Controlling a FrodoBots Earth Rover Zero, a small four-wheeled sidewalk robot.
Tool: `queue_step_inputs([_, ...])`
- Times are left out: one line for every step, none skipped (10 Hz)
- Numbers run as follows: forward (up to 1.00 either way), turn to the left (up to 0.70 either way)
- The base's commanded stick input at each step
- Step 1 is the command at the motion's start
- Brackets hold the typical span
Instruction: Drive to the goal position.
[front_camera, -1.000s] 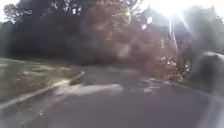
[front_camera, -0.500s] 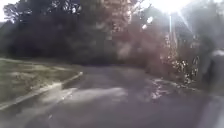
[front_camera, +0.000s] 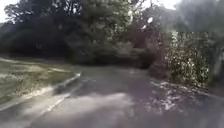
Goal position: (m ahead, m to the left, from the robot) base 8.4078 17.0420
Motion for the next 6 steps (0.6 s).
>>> queue_step_inputs([1.00,0.00])
queue_step_inputs([1.00,0.00])
queue_step_inputs([1.00,0.00])
queue_step_inputs([1.00,0.00])
queue_step_inputs([1.00,0.00])
queue_step_inputs([1.00,0.00])
